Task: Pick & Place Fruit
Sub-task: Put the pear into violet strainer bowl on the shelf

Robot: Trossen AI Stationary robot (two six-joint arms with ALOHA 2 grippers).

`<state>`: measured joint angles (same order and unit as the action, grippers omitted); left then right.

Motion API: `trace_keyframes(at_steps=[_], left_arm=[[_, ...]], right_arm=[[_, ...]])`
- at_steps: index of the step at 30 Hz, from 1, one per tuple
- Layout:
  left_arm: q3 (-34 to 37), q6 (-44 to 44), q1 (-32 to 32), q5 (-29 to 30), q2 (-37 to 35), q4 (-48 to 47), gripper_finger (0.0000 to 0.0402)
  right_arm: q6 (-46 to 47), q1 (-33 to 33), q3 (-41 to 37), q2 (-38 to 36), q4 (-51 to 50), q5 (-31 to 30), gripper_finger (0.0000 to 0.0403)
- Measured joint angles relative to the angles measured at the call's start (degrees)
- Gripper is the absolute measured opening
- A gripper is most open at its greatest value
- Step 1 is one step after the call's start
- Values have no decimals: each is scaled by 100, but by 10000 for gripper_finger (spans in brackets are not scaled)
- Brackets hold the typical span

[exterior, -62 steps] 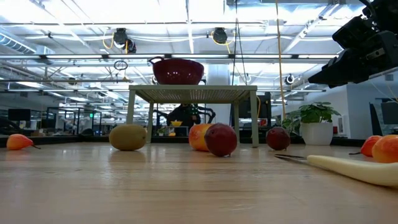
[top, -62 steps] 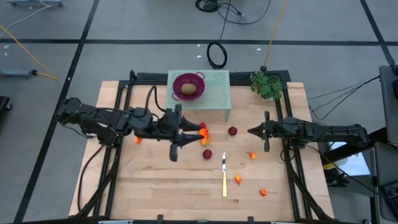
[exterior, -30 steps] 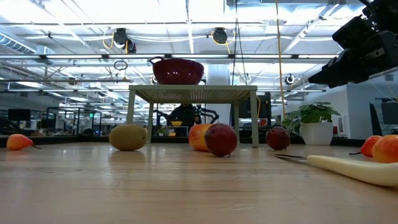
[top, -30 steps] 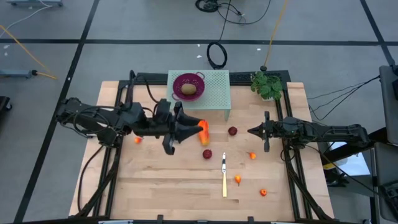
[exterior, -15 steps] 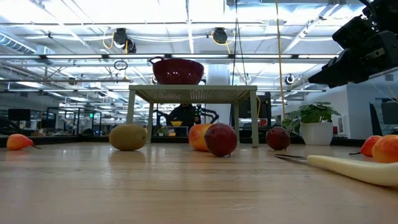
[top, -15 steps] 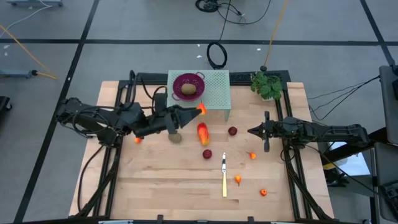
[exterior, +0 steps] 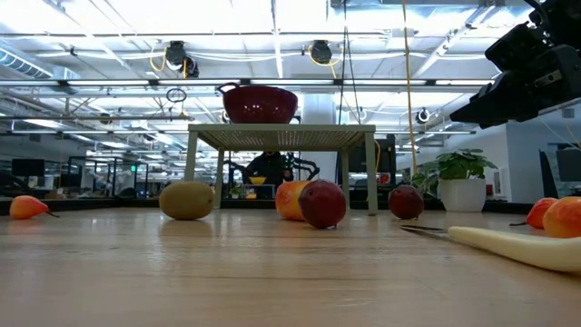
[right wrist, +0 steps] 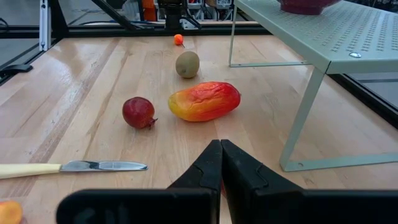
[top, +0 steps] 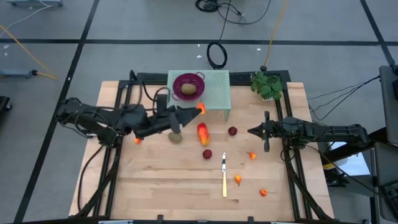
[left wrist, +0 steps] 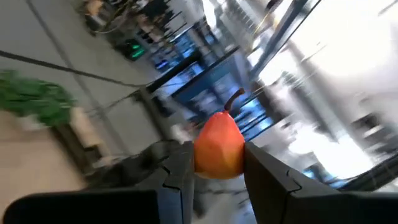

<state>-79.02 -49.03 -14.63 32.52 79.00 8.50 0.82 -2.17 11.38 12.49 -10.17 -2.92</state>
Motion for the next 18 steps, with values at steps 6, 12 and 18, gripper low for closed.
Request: trace_keyframes(at_steps=[6,12,18], left_arm=[[0,484,76,106,0,-1557,108],[0,129,398,327,0,-3132,108],[0,233,990,380,0,-4195,108]], right_arm=[[0,2,-1,0,0,0,4],[0,0,-1,2,0,0,4],[0,1,0,1,0,0,4]])
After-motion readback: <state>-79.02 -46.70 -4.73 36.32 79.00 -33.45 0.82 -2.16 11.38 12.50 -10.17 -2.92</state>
